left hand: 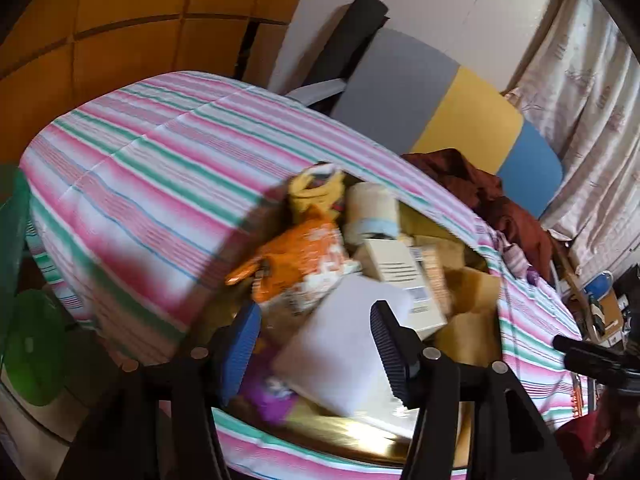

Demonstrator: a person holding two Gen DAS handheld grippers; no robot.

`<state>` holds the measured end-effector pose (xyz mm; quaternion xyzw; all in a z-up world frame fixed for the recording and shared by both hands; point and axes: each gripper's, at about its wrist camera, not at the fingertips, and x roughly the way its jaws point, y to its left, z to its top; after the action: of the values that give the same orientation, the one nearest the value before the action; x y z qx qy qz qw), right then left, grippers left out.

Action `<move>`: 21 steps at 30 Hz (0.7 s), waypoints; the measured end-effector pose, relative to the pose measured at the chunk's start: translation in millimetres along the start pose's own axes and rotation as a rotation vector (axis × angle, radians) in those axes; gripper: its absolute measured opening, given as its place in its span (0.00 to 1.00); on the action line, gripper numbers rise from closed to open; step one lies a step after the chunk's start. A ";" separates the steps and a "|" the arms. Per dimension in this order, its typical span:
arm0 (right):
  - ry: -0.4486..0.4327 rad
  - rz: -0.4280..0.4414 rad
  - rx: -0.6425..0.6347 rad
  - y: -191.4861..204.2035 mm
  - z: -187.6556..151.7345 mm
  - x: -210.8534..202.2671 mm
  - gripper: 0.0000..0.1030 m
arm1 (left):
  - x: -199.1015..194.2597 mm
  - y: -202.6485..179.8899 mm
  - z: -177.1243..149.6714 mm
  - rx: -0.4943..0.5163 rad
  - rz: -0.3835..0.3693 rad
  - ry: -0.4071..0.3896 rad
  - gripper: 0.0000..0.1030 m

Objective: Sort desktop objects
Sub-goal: 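Move both open grippers from the tray back to the cloth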

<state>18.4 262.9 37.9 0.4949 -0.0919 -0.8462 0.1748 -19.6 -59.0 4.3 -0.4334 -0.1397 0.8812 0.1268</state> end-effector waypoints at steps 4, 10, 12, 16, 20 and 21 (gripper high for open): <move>0.057 -0.111 0.106 -44.9 -4.3 1.2 0.75 | 2.3 -34.1 5.0 0.068 -0.030 0.021 0.57; 0.075 -0.182 0.273 -115.6 -1.9 -5.1 0.75 | 18.6 -85.0 5.0 0.162 -0.094 0.068 0.57; 0.080 -0.203 0.318 -138.2 0.0 -7.6 0.76 | 25.4 -104.9 3.7 0.194 -0.122 0.090 0.57; 0.074 -0.248 0.408 -188.4 3.9 -16.8 0.76 | 35.3 -141.1 2.9 0.247 -0.166 0.119 0.57; 0.027 -0.316 0.503 -242.3 12.9 -28.9 0.76 | 39.0 -171.8 3.1 0.289 -0.213 0.126 0.57; 0.007 -0.340 0.528 -257.5 16.4 -32.3 0.76 | 41.2 -181.4 3.2 0.300 -0.224 0.129 0.57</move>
<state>-34.1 512.5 -12.5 0.5342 -0.2235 -0.8087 -0.1035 -28.0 123.3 40.8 -0.4468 -0.0457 0.8430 0.2961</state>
